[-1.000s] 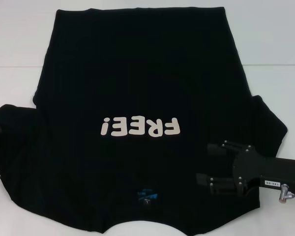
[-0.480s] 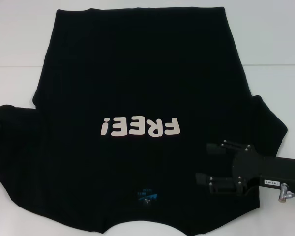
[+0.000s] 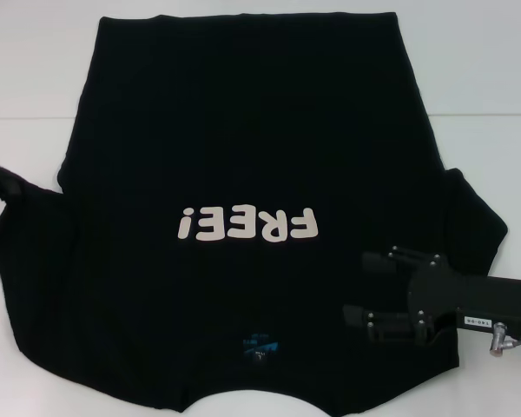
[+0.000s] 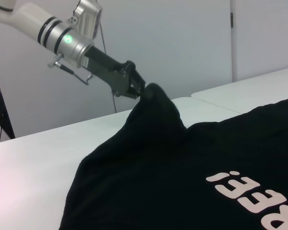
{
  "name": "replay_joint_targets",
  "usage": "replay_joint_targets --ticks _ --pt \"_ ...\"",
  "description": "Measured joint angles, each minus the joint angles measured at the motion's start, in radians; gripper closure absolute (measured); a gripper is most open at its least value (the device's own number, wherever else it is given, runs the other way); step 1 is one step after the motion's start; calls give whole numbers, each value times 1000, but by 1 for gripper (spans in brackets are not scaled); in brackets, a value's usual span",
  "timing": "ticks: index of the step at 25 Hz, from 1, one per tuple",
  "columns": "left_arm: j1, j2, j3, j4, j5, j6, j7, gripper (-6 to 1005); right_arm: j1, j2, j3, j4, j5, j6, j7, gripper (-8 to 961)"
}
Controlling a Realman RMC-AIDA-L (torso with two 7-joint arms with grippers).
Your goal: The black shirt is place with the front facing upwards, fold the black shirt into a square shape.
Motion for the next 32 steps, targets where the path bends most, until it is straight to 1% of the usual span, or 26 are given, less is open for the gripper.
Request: replay_joint_targets --ticks 5,8,12,15,21,24,27,29,30,31,32 --pt "-22 -13 29 12 1 30 -17 984 0 0 0 2 0 0 0 38" --pt "-32 -24 41 11 1 31 -22 984 1 0 0 2 0 0 0 38" --pt "-42 -46 42 4 -1 31 -22 983 1 0 0 2 0 0 0 38" --pt "-57 -56 41 -32 -7 32 -18 983 2 0 0 2 0 0 0 38" --pt "-86 -57 36 -140 -52 38 -4 832 2 0 0 2 0 0 0 38" --pt "-81 -58 34 -151 -87 53 26 757 2 0 0 2 0 0 0 37" --pt "-63 -55 33 -156 -150 98 91 681 2 0 0 2 0 0 0 37" --pt "-44 -50 31 -156 -204 141 171 631 2 0 0 2 0 0 0 37" --pt "-33 -49 31 -155 -231 165 223 583 2 0 1 3 0 0 0 37" --pt "-21 -47 30 -152 -261 198 302 535 2 0 2 5 0 0 0 37" --pt "5 -47 28 -150 -308 252 436 486 2 0 3 7 0 0 0 37"
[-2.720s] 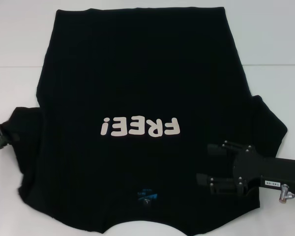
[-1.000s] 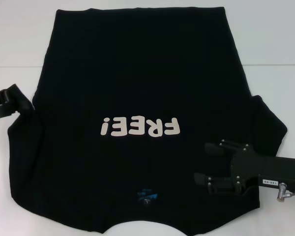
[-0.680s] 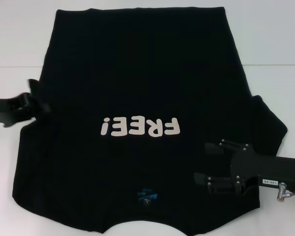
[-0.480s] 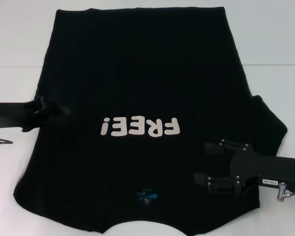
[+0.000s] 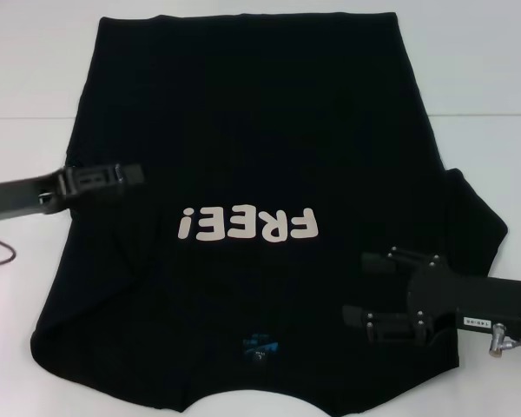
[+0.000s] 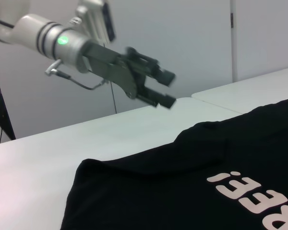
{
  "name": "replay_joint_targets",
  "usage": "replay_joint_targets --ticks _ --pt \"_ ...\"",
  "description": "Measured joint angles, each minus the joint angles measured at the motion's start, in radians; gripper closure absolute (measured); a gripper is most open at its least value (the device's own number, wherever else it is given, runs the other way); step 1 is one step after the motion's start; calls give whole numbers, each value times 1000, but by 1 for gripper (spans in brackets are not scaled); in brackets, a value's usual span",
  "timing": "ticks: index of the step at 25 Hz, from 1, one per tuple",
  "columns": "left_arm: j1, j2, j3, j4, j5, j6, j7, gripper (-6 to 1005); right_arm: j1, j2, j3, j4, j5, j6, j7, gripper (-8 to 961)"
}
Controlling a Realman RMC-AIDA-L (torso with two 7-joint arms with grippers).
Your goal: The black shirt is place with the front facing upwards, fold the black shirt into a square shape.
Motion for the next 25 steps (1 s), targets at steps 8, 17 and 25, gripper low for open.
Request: replay_joint_targets --ticks 8,17,25 --pt "137 -57 2 31 -113 119 598 341 -1 -2 13 4 10 8 6 38" --pt "203 -112 26 39 -80 193 979 346 -11 -10 66 -85 12 25 230 38" --pt "202 -114 27 39 -39 188 994 318 -35 -60 68 -299 -120 67 807 38"
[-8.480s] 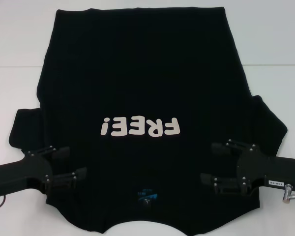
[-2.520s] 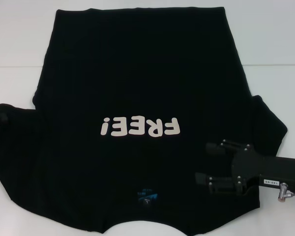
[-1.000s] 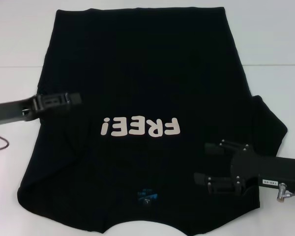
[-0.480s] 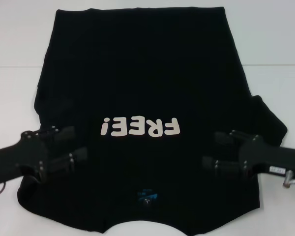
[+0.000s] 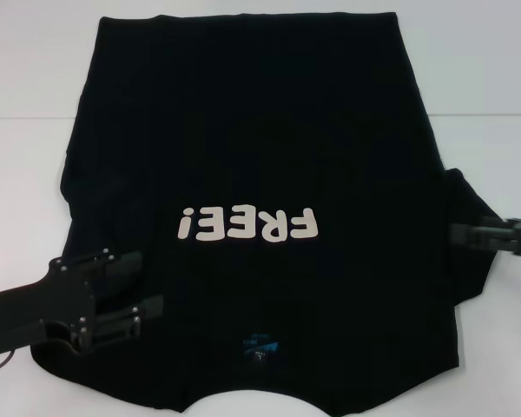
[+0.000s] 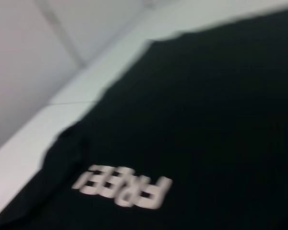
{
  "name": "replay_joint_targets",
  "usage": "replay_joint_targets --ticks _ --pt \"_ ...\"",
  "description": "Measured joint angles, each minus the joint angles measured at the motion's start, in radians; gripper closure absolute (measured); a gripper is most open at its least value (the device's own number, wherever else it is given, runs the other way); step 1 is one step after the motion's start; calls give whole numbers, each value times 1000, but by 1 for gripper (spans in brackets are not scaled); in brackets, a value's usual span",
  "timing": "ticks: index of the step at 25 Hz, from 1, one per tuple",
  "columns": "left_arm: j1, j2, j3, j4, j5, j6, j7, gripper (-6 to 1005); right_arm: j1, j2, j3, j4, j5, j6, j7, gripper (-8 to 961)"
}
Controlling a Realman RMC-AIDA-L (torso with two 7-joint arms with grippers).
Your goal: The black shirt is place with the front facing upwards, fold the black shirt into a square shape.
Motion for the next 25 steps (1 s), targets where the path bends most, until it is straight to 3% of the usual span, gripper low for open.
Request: replay_joint_targets --ticks 5,10,16,25 --pt "-1 0 0 0 0 0 1 293 -20 -57 36 -70 -76 -50 237 40" --pt "-4 4 0 0 0 0 1 293 -32 -79 105 -167 -229 -91 478 42" --pt "-9 5 0 0 3 -13 1 294 10 -90 125 -212 -406 -125 637 42" --pt "-13 5 0 1 9 -20 1 293 129 -81 115 -182 -511 -56 694 44"
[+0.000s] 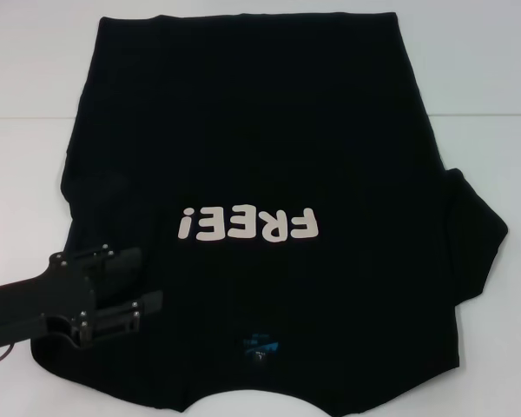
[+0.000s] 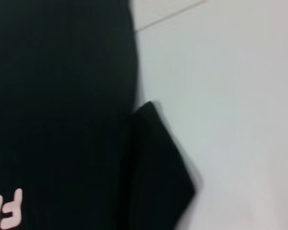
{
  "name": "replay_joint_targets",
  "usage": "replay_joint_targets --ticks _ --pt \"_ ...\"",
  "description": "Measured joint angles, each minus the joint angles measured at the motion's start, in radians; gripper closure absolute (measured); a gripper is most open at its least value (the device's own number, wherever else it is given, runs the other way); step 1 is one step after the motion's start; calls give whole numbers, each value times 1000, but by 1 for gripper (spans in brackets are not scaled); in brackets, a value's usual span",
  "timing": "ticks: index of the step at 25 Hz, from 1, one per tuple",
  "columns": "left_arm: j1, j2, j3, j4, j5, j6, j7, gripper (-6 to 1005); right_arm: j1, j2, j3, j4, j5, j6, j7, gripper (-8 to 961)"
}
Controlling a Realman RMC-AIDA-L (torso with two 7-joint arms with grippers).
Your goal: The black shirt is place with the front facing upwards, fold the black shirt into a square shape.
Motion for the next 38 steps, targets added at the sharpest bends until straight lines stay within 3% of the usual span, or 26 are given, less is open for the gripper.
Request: replay_joint_targets --ticks 10,23,38 --pt "4 -1 0 1 0 -3 -1 293 64 -11 -51 149 -10 70 7 46" --pt "8 -3 -1 8 0 -3 -3 294 113 -6 -72 285 -2 166 1 45" --pt "9 -2 -2 8 0 -3 -5 294 140 3 -117 352 1 229 -9 47"
